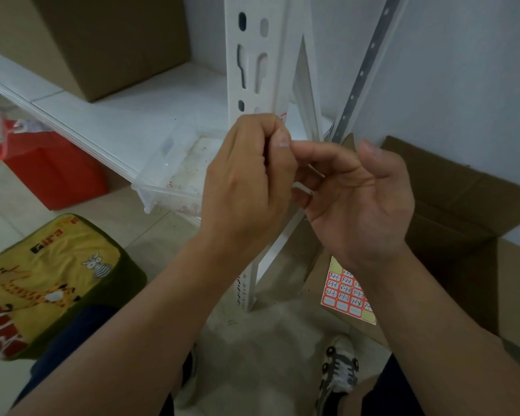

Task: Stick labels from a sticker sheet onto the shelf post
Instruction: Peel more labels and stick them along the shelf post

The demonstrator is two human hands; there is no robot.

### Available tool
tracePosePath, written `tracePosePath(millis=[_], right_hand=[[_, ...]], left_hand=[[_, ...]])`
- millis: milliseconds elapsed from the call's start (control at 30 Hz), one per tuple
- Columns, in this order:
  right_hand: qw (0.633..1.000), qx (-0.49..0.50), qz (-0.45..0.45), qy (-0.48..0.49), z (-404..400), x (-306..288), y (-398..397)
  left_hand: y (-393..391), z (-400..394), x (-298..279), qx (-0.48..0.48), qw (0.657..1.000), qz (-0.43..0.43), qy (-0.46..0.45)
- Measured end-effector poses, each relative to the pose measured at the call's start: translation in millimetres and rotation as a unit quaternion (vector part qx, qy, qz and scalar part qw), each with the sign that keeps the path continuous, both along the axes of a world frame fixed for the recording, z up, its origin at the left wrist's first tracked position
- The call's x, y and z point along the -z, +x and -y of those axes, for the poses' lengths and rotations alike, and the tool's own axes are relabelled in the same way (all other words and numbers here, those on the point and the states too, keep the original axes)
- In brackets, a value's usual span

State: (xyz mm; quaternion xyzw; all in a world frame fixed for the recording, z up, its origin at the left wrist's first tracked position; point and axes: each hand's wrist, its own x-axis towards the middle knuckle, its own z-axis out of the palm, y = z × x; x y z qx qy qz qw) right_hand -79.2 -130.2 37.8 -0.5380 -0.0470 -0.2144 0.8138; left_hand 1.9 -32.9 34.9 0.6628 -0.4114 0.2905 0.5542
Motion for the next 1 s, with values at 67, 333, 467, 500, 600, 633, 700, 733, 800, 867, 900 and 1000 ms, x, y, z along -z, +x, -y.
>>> tracePosePath(millis=[67,333,467,500,600,633,700,733,800,867,900,1000], right_hand=[[1.0,-0.003,0.002,-0.002,0.2,0.9,1.1],[0.998,0.061,-0.018,-0.002,-1.1,-0.2,2.7],[0.978,0.191,-0.063,-0.056,-3.1,1.8,6.3],[0.971,0.218,-0.07,-0.074,-3.6,2.4,7.9],[0.95,0.274,-0.086,-0.121,-5.5,3.4,11.7],[0.944,0.288,-0.091,-0.136,-6.2,3.5,12.7],[0.932,0.312,-0.099,-0.157,-7.8,3.8,14.8],[0.925,0.325,-0.105,-0.165,-8.2,4.6,16.1],[0.912,0.345,-0.121,-0.186,-8.1,7.0,18.9],[0.906,0.353,-0.124,-0.197,-8.5,8.4,20.5],[0.907,0.352,-0.121,-0.197,-8.5,8.6,20.8],[0.906,0.354,-0.117,-0.203,-8.0,10.0,21.1]], left_hand=[[-1.8,-0.7,-1.3,0.022,0.999,-0.025,-0.008],[19.3,-10.2,-6.8,0.085,0.971,-0.209,-0.075],[47.5,-18.1,-3.5,-0.009,0.969,-0.246,-0.025],[56.4,-19.5,-0.9,-0.022,0.961,-0.274,0.002],[81.8,-20.2,8.9,-0.043,0.935,-0.331,0.123],[90.4,-18.9,13.1,-0.053,0.925,-0.34,0.161],[103.5,-15.8,20.4,-0.086,0.906,-0.354,0.216],[109.3,-14.0,24.8,-0.099,0.899,-0.355,0.238],[118.9,-10.9,33.5,-0.101,0.887,-0.353,0.28],[121.4,-10.3,37.9,-0.081,0.876,-0.37,0.3],[121.9,-10.4,39.2,-0.068,0.87,-0.383,0.304],[124.2,-11.1,40.2,-0.089,0.867,-0.376,0.316]])
